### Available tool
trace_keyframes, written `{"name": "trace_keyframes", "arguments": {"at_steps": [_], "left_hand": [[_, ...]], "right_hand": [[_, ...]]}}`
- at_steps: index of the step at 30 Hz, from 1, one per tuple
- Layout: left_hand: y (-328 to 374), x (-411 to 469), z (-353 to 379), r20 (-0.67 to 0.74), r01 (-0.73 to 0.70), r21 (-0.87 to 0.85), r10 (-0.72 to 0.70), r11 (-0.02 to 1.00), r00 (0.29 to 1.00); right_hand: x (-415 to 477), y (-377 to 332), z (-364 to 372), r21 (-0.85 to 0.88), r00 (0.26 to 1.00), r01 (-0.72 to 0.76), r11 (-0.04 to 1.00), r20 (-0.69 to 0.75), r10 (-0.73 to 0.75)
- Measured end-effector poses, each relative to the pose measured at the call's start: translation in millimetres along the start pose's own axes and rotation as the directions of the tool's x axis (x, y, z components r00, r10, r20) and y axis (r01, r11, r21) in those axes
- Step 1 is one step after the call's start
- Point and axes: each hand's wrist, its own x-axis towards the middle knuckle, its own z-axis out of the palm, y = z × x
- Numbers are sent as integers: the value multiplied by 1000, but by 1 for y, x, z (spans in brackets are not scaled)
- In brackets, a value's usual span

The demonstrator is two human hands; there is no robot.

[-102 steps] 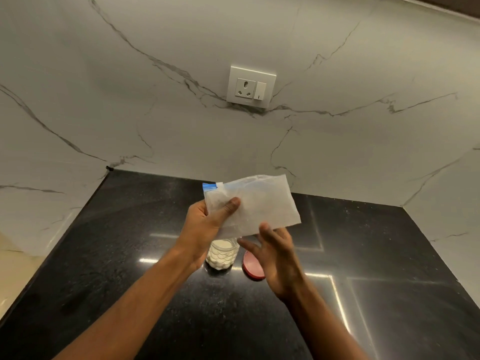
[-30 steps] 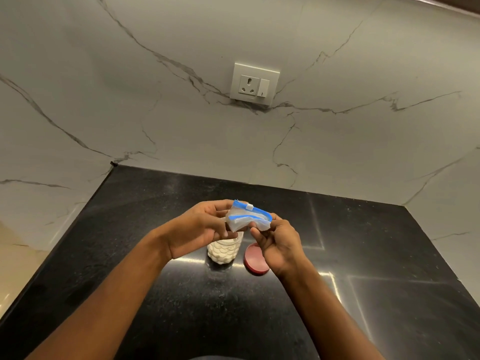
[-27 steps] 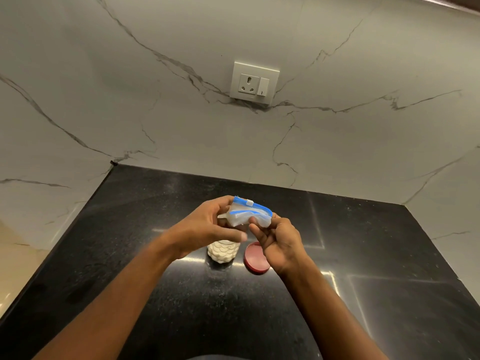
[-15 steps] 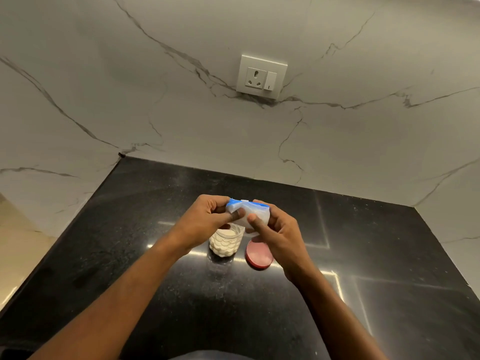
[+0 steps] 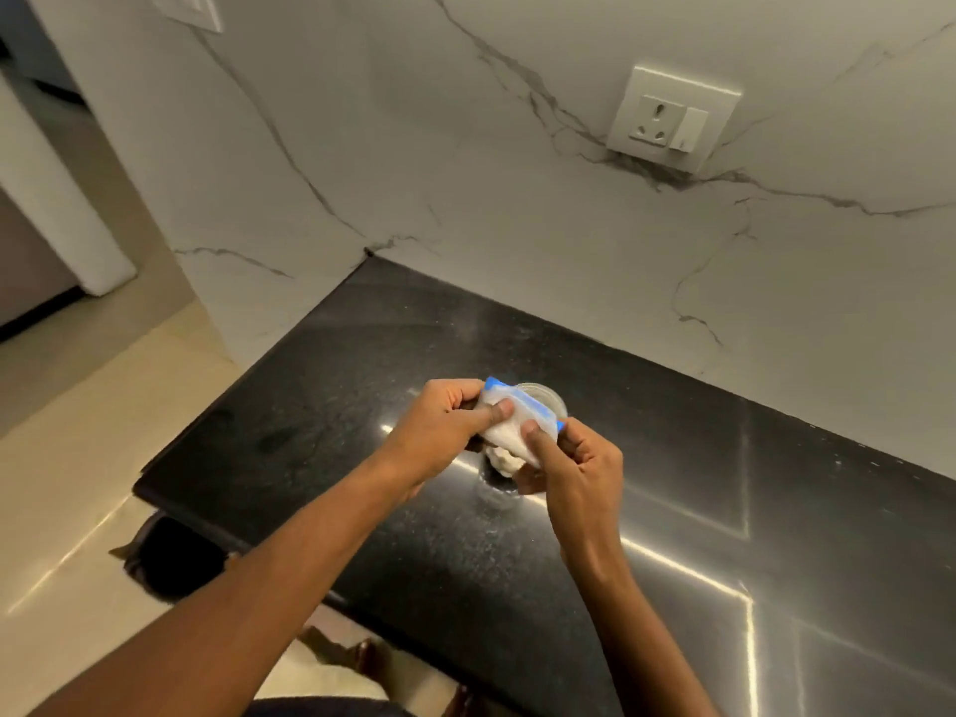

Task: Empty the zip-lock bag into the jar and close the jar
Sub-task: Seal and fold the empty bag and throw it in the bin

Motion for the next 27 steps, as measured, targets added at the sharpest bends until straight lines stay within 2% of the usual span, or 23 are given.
{"name": "trace_keyframes", "arguments": {"at_steps": [3,9,16,19,22,27], "left_hand": [[-8,-10,-25,-158,23,4,-22,1000,987],[-23,-45,-85,-339,15,-17,-20,1000,941],[-48,-107,-212,-468,-12,-199,-84,980,880],[-74,-140,-282,-562,4,-274,-163,962,810],[-108,-170,-349,-663,41,-315,-250,948,706],[-171,-199,-426,-728,144,-359,-374,922,575]], "right_hand": [[-9,8,18,-6,994,-59,998,87,60],[-31,1,83,173,908,-347,922,307,285],[-82,0,207,216,871,-446,869,328,366],[-110,-1,271,217,858,-472,855,335,388],[-133,5,341,186,852,-473,861,346,393],[-157,49,447,38,794,-528,848,377,477]]}}
